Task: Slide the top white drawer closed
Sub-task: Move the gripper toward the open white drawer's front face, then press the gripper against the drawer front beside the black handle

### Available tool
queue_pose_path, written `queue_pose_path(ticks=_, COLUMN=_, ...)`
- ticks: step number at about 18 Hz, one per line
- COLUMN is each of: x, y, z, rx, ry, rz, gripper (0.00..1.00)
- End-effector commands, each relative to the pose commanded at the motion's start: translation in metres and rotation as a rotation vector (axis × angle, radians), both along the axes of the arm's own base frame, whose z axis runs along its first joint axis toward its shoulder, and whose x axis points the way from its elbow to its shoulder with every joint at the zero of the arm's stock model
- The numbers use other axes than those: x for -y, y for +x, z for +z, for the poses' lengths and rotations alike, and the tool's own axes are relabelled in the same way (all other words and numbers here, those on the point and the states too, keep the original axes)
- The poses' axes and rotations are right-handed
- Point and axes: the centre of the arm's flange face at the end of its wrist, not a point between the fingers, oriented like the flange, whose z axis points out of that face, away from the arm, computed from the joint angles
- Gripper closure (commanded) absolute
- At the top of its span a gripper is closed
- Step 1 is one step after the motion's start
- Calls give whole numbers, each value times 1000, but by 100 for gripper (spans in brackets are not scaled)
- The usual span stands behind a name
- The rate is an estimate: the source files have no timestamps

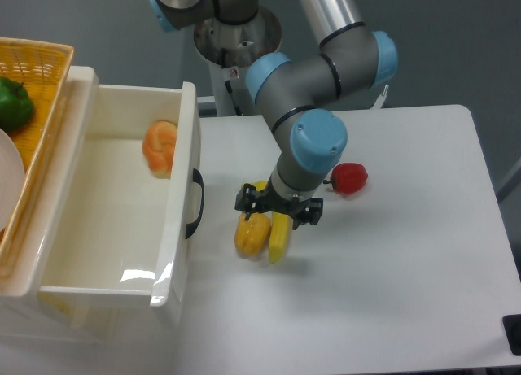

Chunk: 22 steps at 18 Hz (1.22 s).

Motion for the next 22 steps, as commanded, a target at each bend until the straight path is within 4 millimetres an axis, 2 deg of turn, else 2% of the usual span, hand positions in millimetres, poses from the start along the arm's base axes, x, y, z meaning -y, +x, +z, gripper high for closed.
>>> queue_pose_path(ticks=4, x=-9, y=9, z=-2, rx=17, ry=16, rz=-16, gripper=0)
queue_pose_path(ticks=22, x=-21, y=26, z=0, rx=15, ry=19, rz=-48, gripper=0)
